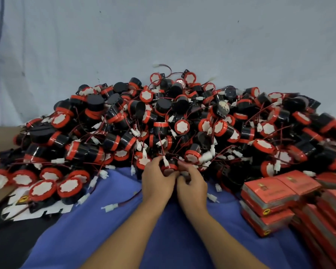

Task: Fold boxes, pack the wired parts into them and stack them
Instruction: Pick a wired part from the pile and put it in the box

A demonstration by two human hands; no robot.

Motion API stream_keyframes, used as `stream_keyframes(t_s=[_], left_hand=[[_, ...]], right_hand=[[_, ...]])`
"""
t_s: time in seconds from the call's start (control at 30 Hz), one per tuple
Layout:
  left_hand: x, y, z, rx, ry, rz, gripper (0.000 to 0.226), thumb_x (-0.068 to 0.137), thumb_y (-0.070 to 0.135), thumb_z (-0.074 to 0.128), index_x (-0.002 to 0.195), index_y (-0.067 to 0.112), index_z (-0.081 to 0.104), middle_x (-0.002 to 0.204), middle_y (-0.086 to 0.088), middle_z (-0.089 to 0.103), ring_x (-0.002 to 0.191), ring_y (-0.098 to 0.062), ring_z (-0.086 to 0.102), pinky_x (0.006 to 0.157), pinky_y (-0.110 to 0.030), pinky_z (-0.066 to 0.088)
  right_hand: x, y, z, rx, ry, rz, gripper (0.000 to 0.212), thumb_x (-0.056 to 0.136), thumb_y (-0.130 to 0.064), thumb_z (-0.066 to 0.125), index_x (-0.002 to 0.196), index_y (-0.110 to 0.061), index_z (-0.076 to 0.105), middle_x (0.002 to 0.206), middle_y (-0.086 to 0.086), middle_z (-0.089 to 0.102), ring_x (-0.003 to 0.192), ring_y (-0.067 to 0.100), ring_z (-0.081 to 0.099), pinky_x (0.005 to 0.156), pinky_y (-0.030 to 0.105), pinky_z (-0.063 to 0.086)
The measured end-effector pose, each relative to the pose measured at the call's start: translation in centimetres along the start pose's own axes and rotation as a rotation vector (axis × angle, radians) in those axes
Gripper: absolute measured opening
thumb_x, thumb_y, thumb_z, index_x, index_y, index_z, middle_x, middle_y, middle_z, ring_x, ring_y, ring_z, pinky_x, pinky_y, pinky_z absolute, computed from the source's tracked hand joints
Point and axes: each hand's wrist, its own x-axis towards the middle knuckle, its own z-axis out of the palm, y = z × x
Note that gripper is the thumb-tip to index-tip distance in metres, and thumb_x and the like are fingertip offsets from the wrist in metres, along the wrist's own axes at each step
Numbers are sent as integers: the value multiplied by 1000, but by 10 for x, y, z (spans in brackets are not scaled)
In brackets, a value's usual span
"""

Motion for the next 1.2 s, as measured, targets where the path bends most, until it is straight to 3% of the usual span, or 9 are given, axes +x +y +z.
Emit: stream_keyframes(t_s=[0.1,0.23,0.4,0.47,0.6,0.7,0.87,1.0,1.2], left_hand=[[-13,14,-18,-21,-5,101,58,76,21,85,125,27,54,118,9,61,111,-12,58,93,-27,53],[-53,41,-57,102,-67,188,57,69,37,89,112,33,52,108,16,56,108,-11,48,82,-21,48],[-133,84,-120,87,-21,236,54,68,46,88,113,41,60,110,26,58,105,5,52,80,-6,40],[-173,102,-142,85,-18,246,57,69,43,88,120,40,62,112,28,56,108,5,53,84,-6,42],[-248,136,-177,41,-152,188,67,66,41,91,127,39,62,115,27,55,105,7,56,87,-15,51],[-296,151,-192,-15,-214,147,60,63,40,93,110,46,57,105,27,60,97,9,59,78,-11,52],[-354,149,-197,-16,-253,211,44,66,33,93,99,39,64,98,29,67,94,9,63,78,-6,47],[-373,132,-186,124,-238,327,41,75,33,88,109,24,68,108,17,67,101,-4,62,90,-22,51],[-376,109,-168,480,-223,504,39,78,46,78,106,22,65,103,14,66,101,-16,55,85,-32,44]], right_hand=[[-14,-16,-14,144,-40,50,54,93,2,54,126,-40,60,100,-21,66,95,-10,63,76,7,50],[-53,-55,-42,330,-160,130,58,89,14,51,126,-30,62,83,-6,68,77,4,64,68,19,53],[-124,-123,-107,343,-210,111,26,94,-16,67,106,-38,75,88,-6,71,82,12,65,77,30,59],[-156,-152,-138,323,-214,30,17,94,-19,69,97,-33,78,88,-3,74,81,13,68,75,26,59],[-226,-192,-191,284,-241,-77,13,80,-31,72,91,-26,77,87,6,76,85,27,71,80,36,57],[-265,-205,-213,303,-100,-134,15,88,-29,65,84,-16,70,74,2,69,70,15,63,70,24,55],[-307,-209,-227,270,9,-165,14,100,-19,60,93,-8,63,72,1,64,65,11,63,63,21,54],[-322,-204,-223,96,5,-125,8,102,-16,58,97,-12,62,76,0,68,71,12,69,71,33,61],[-327,-182,-207,-91,-108,-32,15,99,-13,59,91,-25,55,76,1,70,73,15,72,75,48,59]])
